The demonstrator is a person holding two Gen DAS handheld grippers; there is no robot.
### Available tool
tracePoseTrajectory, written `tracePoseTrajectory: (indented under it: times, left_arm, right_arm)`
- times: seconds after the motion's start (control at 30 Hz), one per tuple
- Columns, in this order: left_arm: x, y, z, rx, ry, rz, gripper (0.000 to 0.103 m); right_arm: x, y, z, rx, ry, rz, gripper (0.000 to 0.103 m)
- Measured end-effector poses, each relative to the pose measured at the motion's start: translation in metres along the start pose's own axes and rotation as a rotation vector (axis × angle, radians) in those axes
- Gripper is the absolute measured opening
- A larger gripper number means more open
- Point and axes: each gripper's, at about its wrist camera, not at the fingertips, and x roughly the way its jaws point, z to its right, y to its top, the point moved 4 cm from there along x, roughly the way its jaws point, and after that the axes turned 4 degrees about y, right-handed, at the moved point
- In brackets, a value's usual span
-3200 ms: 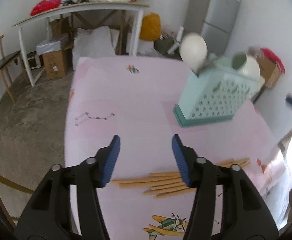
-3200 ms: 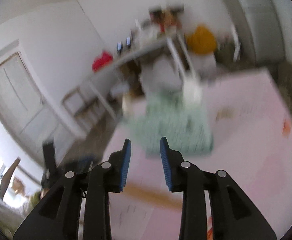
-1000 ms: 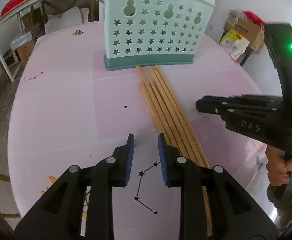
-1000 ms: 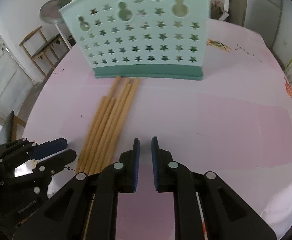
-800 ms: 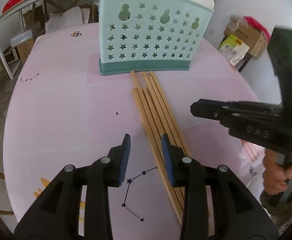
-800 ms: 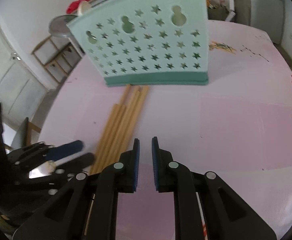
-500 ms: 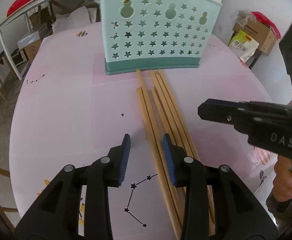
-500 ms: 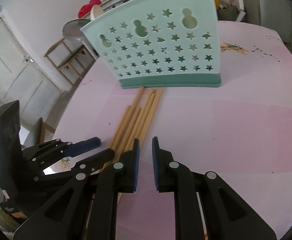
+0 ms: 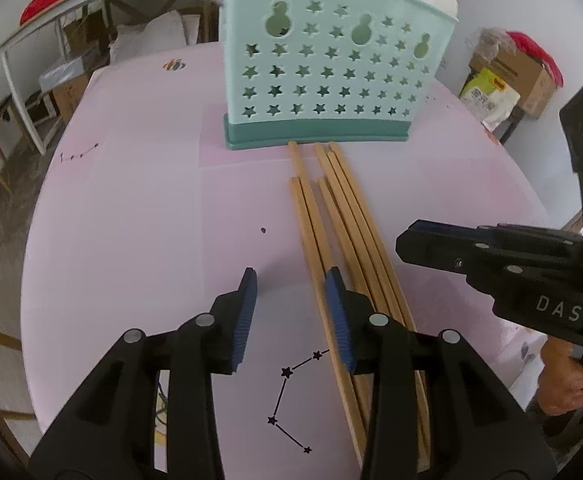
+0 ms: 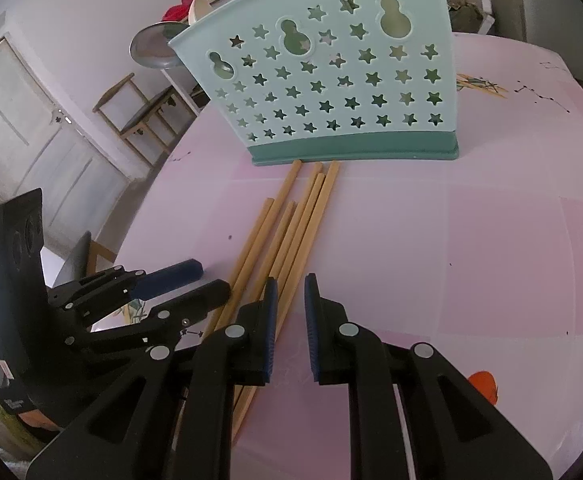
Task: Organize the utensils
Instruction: 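Close the left gripper on one chopstick while the right gripper closes on another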
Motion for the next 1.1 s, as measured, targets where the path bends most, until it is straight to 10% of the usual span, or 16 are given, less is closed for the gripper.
tracePoseTrajectory:
  times: [0.57,1.1]
  left_arm:
    - [-0.005,-0.007,-0.026,0.031,0.115,0.011,0.034]
    - [-0.006,-0.01,-0.052,-0.01,0.058,0.06,0.032]
  right_arm:
    - [0.016,-0.014,-0.025,-0.046,-0.134,-0.016,0.014]
    - [0.023,-0.01,-0.032,-0.044,-0.235,-0.03,0.013]
